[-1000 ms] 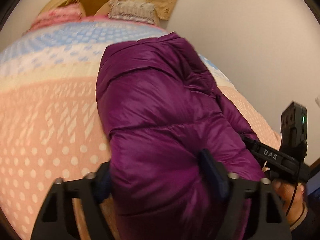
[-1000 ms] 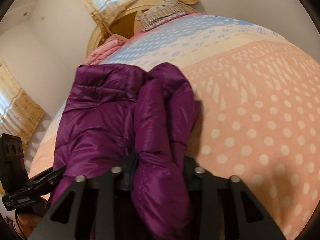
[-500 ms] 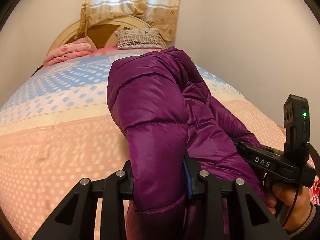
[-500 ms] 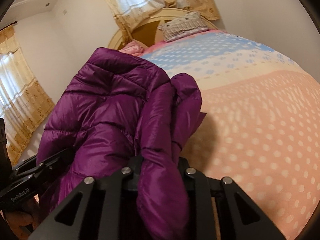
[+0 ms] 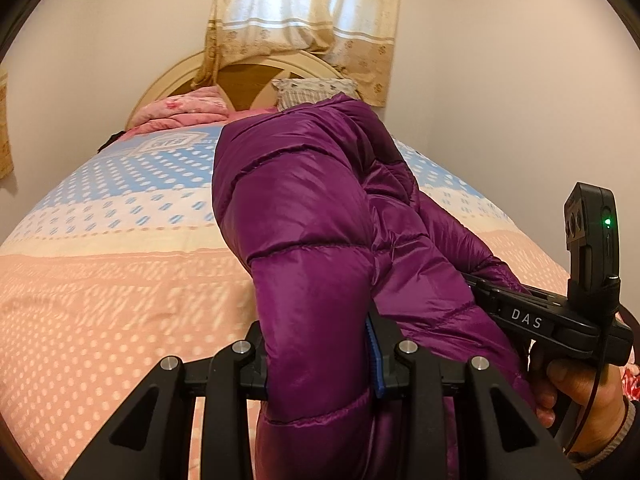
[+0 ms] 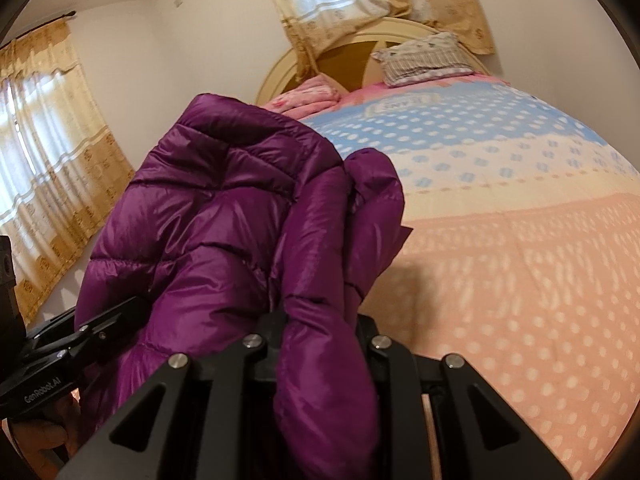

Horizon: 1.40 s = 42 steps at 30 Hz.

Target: Fold large clothes

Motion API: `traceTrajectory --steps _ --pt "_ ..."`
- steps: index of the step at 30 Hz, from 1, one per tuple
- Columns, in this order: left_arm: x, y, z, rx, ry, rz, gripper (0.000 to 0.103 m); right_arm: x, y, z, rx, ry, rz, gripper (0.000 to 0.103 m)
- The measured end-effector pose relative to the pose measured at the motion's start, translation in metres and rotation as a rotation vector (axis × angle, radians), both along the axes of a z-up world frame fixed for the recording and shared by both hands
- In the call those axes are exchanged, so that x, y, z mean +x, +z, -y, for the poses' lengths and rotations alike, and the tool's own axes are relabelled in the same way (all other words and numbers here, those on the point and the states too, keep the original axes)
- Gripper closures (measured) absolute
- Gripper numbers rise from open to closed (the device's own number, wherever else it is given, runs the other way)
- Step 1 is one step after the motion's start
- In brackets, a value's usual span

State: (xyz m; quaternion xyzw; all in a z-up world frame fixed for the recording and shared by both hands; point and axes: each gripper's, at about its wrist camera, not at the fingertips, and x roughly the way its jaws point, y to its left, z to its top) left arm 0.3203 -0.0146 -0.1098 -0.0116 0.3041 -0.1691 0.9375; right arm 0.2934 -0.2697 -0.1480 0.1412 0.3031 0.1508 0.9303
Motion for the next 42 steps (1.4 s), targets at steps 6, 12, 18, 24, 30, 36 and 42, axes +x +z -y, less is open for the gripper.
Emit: traceTrajectory --steps 6,12,18,24,30,36,42 --pt "-0.003 0.002 -0.032 -0.007 0.041 0.008 0.068 0.017 0.002 -0.022 -0.007 0.059 0.001 0.080" --pt "-0.005 0.002 -0.065 -0.008 0.091 0.009 0.068 0.026 -0.001 -0.051 -0.017 0.111 -0.001 0.080" --pt "-0.005 0.000 -0.092 -0.008 0.143 0.006 0.068 0.033 -0.001 -0.081 -0.022 0.160 -0.004 0.080" --pt "-0.013 -0.002 -0.112 -0.007 0.188 0.007 0.068 0.037 -0.001 -0.100 -0.036 0.206 -0.004 0.080" --pt "-0.018 -0.005 -0.136 -0.004 0.219 0.002 0.068 0.041 -0.005 -0.122 -0.045 0.241 -0.011 0.080" --pt "-0.019 -0.012 -0.155 -0.003 0.247 -0.015 0.068 0.045 -0.010 -0.144 -0.055 0.275 -0.027 0.080" --pt "-0.014 -0.024 -0.166 -0.002 0.257 -0.047 0.068 0.051 -0.020 -0.154 -0.073 0.283 -0.056 0.080"
